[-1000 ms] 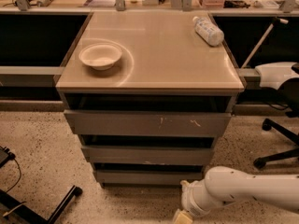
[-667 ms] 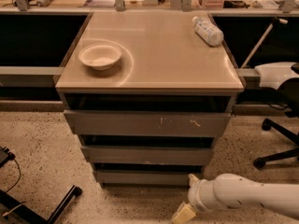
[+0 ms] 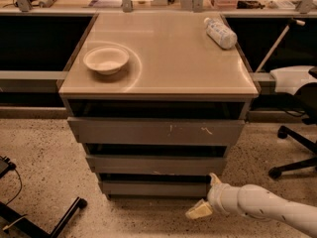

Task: Open bottom drawer

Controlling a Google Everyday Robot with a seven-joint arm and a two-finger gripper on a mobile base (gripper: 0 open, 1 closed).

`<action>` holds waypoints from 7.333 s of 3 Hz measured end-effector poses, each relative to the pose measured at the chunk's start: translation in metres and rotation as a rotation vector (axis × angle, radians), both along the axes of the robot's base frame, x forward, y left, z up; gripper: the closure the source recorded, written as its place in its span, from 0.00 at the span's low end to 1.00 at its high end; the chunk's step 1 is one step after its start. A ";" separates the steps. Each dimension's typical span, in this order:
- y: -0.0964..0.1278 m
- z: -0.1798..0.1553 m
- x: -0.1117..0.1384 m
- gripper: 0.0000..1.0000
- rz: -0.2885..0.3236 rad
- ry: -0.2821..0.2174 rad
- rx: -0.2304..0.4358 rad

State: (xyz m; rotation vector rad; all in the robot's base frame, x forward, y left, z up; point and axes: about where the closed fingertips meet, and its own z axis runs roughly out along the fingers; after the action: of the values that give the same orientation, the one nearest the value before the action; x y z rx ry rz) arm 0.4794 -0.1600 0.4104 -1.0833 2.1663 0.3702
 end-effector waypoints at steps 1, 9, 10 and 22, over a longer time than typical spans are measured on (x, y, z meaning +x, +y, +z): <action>0.001 0.000 0.000 0.00 0.001 0.000 0.000; 0.092 -0.207 0.080 0.00 -0.227 0.077 0.100; 0.085 -0.196 0.087 0.00 -0.207 0.100 0.126; 0.096 -0.237 0.151 0.19 -0.229 0.057 -0.025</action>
Offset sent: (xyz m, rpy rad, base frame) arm 0.0007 0.0716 -0.1146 0.1082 0.1704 0.1222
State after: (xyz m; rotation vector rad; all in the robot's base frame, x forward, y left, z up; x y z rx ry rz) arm 0.6307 -0.0645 0.1734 -0.8352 2.3208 0.2728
